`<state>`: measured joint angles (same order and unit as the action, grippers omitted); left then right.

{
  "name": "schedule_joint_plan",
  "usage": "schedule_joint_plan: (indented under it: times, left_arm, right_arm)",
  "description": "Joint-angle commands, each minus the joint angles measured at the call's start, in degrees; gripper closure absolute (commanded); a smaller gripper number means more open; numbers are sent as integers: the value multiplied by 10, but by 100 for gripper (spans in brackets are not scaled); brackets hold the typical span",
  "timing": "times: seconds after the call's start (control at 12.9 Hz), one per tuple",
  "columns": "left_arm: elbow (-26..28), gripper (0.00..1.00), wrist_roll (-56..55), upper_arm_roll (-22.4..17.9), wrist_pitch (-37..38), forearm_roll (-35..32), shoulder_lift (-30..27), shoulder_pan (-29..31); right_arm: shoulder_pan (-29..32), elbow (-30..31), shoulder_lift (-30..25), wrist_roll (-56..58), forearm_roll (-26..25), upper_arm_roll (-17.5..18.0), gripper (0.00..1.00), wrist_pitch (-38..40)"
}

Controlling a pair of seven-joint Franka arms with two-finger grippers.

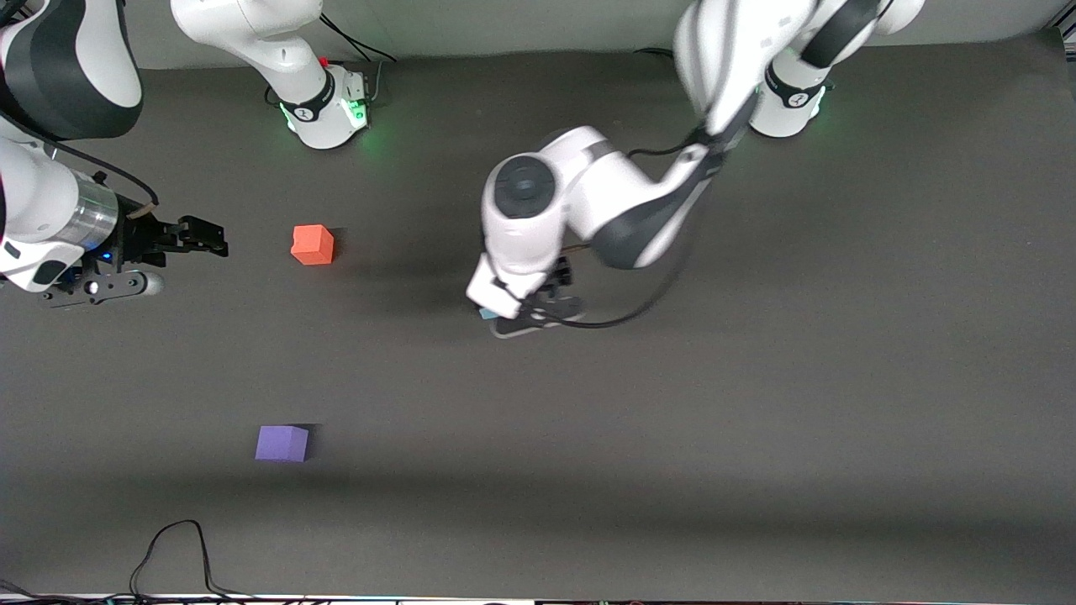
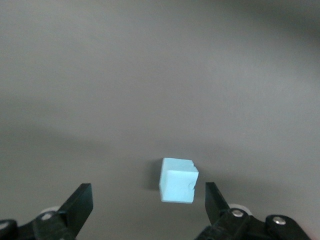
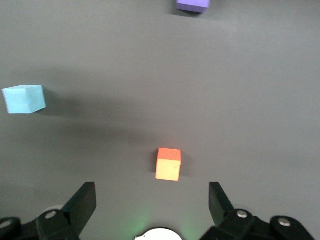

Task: Place blue block between orange and purple blocks
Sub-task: 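Set the blue cube down and open the left gripper, then grasp the blue cube with the right gripper while the left gripper withdraws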

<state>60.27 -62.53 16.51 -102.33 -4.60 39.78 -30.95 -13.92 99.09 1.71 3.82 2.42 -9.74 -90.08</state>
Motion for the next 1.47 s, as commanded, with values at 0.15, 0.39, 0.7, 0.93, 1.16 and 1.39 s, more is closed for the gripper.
schedule_joint_plan:
  times: [0.15, 0.39, 0.7, 0.93, 1.16, 1.39]
  left_arm:
    - [222, 0, 137, 16, 58, 74, -230, 183]
    - [287, 0, 291, 15, 70, 100, -289, 304]
    - [325, 0, 514, 12, 110, 115, -329, 451]
    - [374, 0, 587, 8, 76, 95, -354, 495]
    - [390, 0, 588, -7, 42, 62, -364, 482]
    - [364, 0, 585, -153, 55, 58, -369, 324]
  right_arm:
    - [-109, 1, -1, -129, 69, -3, 0, -24]
    - [-225, -26, 40, -247, 68, -3, 0, -54]
    - [-305, -65, 105, -318, 69, -3, 0, -63]
    - [-318, -16, 126, -318, 67, -3, 0, -130]
    - [-335, 54, 136, -323, 67, -4, 0, -229]
    - [-340, 95, 174, -323, 66, -3, 0, -326]
